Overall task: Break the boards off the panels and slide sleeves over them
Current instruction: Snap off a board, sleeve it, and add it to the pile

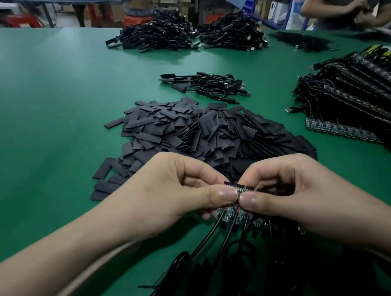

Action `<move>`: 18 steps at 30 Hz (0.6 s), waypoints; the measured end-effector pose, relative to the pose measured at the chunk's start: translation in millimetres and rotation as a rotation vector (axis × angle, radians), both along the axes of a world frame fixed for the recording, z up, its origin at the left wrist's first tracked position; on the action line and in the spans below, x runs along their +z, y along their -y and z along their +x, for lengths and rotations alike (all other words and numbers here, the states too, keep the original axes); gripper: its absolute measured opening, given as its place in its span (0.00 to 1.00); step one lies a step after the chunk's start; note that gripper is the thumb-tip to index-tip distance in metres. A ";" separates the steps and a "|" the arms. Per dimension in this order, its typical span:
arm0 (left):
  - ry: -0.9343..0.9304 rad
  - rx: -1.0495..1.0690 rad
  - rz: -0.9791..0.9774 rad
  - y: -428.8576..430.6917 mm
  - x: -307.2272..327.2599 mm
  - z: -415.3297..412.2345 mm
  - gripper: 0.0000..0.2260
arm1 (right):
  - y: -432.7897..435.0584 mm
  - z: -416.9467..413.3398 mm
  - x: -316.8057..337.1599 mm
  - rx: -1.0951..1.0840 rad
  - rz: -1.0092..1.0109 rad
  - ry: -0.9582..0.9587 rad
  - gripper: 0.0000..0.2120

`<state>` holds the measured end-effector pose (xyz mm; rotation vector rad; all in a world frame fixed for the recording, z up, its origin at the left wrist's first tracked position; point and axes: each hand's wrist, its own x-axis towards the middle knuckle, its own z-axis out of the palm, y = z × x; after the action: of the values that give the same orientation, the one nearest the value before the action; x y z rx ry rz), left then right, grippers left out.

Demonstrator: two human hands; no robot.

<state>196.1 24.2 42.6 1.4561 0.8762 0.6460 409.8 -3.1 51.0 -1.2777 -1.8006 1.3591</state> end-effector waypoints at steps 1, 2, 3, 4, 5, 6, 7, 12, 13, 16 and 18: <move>0.009 -0.006 -0.009 -0.3 -0.3 -0.4 0.07 | -0.1 0.2 -0.2 0.008 -0.009 -0.015 0.08; 0.019 -0.008 -0.021 -0.4 -0.7 -0.8 0.07 | -0.5 0.6 -0.5 0.017 -0.018 -0.030 0.08; 0.027 -0.008 -0.033 -0.4 -1.1 -1.4 0.07 | -0.9 0.9 -0.7 0.024 -0.029 -0.044 0.08; 0.035 -0.008 -0.043 -0.2 -1.4 -2.0 0.07 | -1.2 1.2 -0.9 0.029 -0.040 -0.058 0.07; 0.042 -0.010 -0.052 0.1 -1.6 -2.4 0.07 | -1.2 1.2 -0.9 0.030 -0.053 -0.076 0.07; 0.050 -0.014 -0.058 0.2 -1.5 -2.7 0.08 | -1.2 1.1 -1.0 0.031 -0.063 -0.097 0.06; 0.058 -0.018 -0.062 0.3 -1.5 -3.2 0.08 | -1.1 1.1 -0.9 0.032 -0.073 -0.116 0.05; 0.110 -0.055 -0.092 1.7 -2.5 -3.1 0.06 | 0.3 1.8 -2.5 0.066 -0.095 -0.186 0.03; 0.127 -0.063 -0.101 2.1 -2.9 -2.7 0.05 | 0.6 1.5 -2.4 0.069 -0.099 -0.198 0.03; 0.154 -0.068 -0.124 1.3 -2.9 -3.5 0.05 | -1.3 4.1 -1.8 0.069 -0.090 -0.203 0.03; 0.157 -0.040 -0.129 -2.0 -1.9 -6.7 0.08 | -3.0 7.7 -0.2 0.097 -0.072 -0.138 0.03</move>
<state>189.5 26.2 40.7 1.2863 0.7512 0.6525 417.5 -0.1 50.8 -1.1155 -1.7524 1.5384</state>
